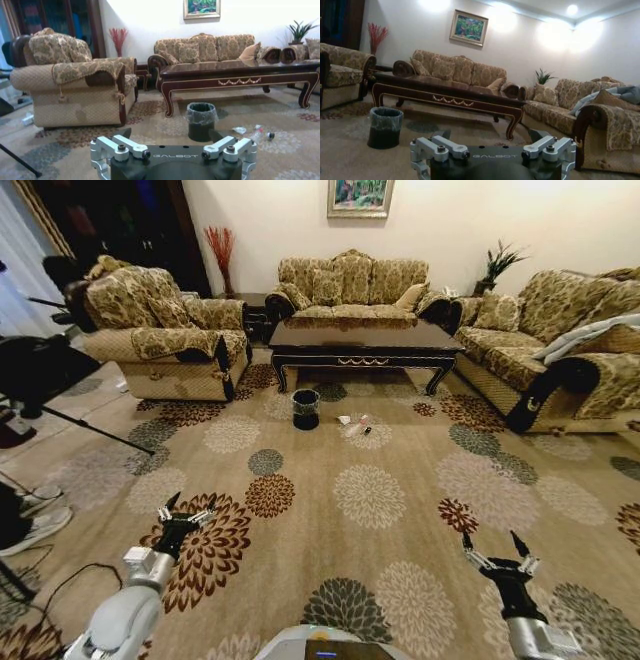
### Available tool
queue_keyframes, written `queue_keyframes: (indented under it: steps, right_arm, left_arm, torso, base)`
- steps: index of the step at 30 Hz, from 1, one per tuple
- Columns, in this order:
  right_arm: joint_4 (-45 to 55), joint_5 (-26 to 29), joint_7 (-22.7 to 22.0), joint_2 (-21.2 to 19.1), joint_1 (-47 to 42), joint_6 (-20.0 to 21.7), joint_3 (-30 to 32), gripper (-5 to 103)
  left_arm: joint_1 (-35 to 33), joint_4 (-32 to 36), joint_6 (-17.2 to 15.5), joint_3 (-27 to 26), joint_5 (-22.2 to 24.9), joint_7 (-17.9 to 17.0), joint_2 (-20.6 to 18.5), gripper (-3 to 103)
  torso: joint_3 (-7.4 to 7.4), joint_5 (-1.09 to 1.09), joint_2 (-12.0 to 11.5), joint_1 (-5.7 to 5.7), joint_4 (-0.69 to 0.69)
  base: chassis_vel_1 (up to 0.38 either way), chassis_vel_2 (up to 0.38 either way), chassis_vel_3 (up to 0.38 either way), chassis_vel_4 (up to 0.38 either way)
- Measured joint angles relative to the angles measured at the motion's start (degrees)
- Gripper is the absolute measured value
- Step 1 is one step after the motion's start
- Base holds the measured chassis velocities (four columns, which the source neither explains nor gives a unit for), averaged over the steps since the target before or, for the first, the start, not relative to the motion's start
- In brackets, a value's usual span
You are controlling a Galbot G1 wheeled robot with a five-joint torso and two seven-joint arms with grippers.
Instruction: Move to the front of the table and pick up the trash from the floor, then place it into the trash bin.
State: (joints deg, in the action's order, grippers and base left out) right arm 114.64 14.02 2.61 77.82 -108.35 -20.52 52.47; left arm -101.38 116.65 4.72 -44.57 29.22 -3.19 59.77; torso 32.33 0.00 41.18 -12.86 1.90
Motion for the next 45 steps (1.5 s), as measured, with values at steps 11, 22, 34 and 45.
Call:
queue_keyframes:
  steps: [11,22,34,45]
  right_arm:
    - [0.8,0.0,0.2,0.8,-0.7,-0.1,0.2,100]
    - [0.5,0.5,1.0,0.9,-1.3,-0.8,0.3,100]
    - [0.6,1.2,1.4,0.4,-1.5,-0.9,0.2,100]
    - [0.7,1.0,1.4,0.4,-1.5,-0.9,0.1,100]
  left_arm:
    - [0.3,0.0,0.2,0.0,0.4,-0.2,-0.5,100]
    - [0.1,-0.2,0.1,0.5,0.0,-0.2,0.2,100]
    - [-0.7,0.4,0.0,0.0,0.1,-0.4,0.4,100]
    - [-1.2,0.9,0.1,0.4,-0.3,0.3,-0.6,100]
  torso:
    - [-1.43,0.0,-2.5,1.03,0.0]
    - [-3.02,0.0,-5.2,2.11,0.0]
    - [-4.85,0.0,-8.2,3.37,0.01]
    - [-6.31,0.0,-10.7,4.36,0.0]
  base:
    - [0.0,0.0,0.0,0.0]
    - [0.0,0.0,0.0,0.0]
    - [0.0,0.0,0.0,0.0]
    - [0.0,0.0,0.0,0.0]
